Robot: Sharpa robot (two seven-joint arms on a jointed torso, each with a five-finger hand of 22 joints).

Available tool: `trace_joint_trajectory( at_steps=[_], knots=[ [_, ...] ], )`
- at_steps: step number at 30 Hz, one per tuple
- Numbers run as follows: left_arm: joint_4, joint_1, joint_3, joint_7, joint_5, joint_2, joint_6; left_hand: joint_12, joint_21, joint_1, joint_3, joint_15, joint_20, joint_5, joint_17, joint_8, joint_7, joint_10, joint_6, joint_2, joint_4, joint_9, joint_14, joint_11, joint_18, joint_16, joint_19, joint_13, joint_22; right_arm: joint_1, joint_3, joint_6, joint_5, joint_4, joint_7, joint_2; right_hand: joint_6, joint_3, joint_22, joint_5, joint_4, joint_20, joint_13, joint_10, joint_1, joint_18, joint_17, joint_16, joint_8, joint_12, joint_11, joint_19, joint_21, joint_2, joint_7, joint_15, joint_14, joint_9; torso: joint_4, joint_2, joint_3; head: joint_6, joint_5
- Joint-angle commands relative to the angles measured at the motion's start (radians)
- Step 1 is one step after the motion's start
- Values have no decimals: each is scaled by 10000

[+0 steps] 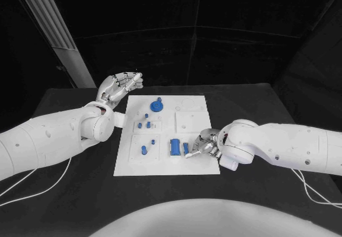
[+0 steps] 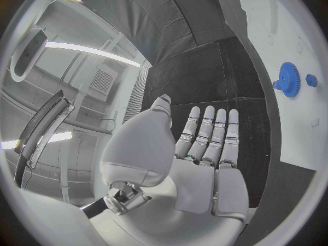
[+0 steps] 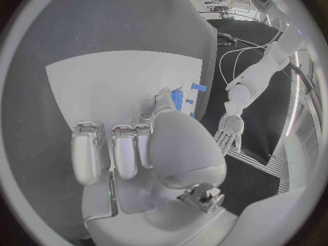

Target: Assemble the parts on the task board

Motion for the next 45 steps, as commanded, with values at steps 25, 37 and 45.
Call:
trace_joint_trajectory(
  at_steps=[25, 37, 45],
  knots=[
    [16, 15, 5, 1517, 5, -1, 109, 53, -33, 38, -71, 22, -14, 71, -30, 58, 877, -72, -26, 90, -5, -15, -67, 26, -69, 79, -6, -14, -17, 12, 6, 520, -113, -234, -60, 140, 152, 180, 2634, 64, -604, -54, 2586, 1114, 965, -75, 2619, 24, -316, -34, -149, 1055, 32, 83, -11, -96, 1058, 238, -3, 6, -2, 1, -5],
    [27, 15, 5, 1529, 5, -14, 111, 53, -33, 38, -71, 22, -14, 71, -30, 58, 877, -72, -26, 90, -5, -15, -67, 26, -69, 79, -6, -14, -17, 10, 7, -48, -119, 108, 483, -215, 189, -64, 2634, 68, -626, -21, 2586, 1114, 421, -75, 2619, 24, -191, -34, -84, 1055, 32, -695, 58, -69, 1058, 686, -4, -1, 8, 1, 69],
    [-5, 9, 5, 1566, 5, -4, 116, 66, -34, 47, -81, 21, -14, 75, -51, 67, 876, -76, -27, 102, -3, -15, -68, 25, -68, 96, -6, -15, -19, 222, 24, -1858, 262, 914, 2740, -1275, 213, 298, 2634, 582, -229, -46, 2586, 1114, -199, -75, 2619, 24, -214, -34, -82, 1055, 32, -1485, 69, -101, 1058, 1015, 23, -26, -9, 1, 62]
  ],
)
